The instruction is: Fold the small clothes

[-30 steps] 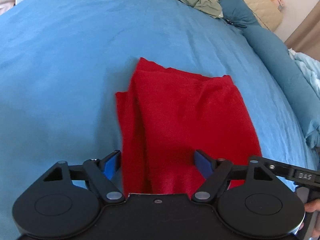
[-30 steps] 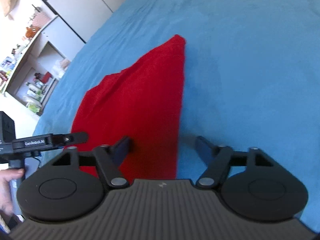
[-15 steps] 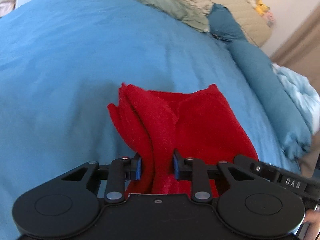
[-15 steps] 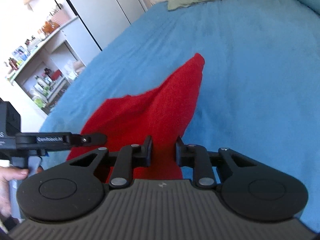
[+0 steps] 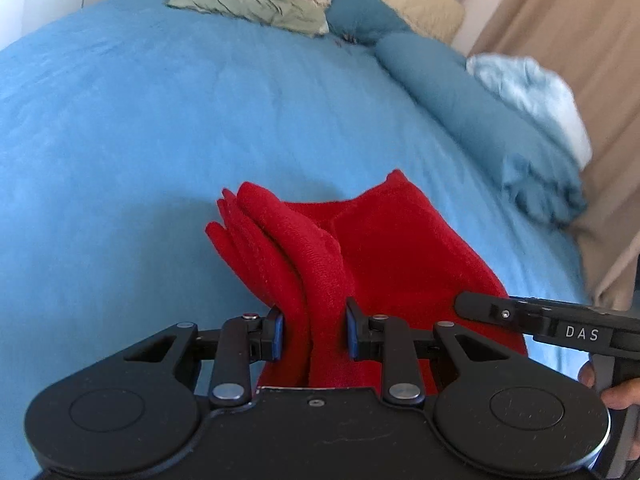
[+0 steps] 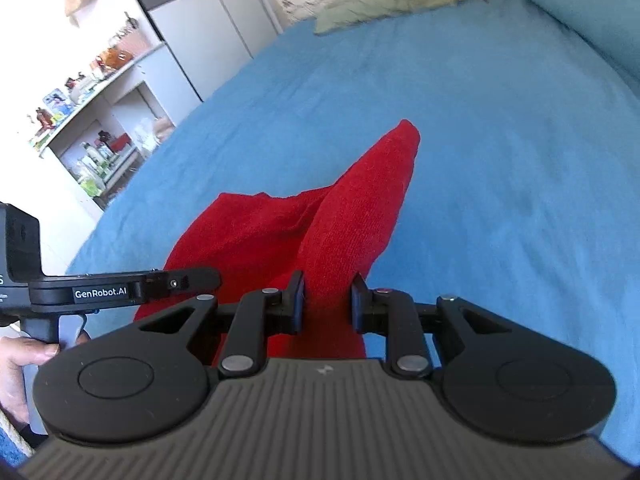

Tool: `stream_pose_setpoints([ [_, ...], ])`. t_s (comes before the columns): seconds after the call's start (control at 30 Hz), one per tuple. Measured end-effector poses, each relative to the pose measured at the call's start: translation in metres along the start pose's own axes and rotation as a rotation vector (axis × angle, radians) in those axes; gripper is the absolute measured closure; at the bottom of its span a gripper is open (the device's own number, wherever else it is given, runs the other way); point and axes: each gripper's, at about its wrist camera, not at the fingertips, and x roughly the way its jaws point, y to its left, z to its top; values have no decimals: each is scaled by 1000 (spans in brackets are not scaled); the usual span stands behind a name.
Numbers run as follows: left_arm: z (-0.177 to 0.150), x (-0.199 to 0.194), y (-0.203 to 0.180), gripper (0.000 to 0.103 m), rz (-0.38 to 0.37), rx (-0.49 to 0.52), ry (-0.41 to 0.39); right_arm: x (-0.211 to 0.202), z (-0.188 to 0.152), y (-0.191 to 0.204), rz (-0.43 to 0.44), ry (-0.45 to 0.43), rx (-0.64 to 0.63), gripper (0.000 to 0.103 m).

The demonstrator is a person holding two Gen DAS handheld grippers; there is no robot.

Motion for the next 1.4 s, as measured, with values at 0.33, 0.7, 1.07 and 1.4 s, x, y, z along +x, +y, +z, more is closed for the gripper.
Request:
stream_pose_setpoints([
  [0.33,-13,-4,-10,28,176,80,-56,9,-31,-31,-70,-4,33,36],
  [0.7,-46,8,14,14,326,129,-7,13,-45,-39,-235,0,-30,5],
  [1.07,-32,-36,-13,13,376,175,-83,-32,-36,-21,-232,-63,-23,2],
  [1.4,-40,-191,-83,0,428,156,-285,-185,-30,54,-283,-189,-33,0],
])
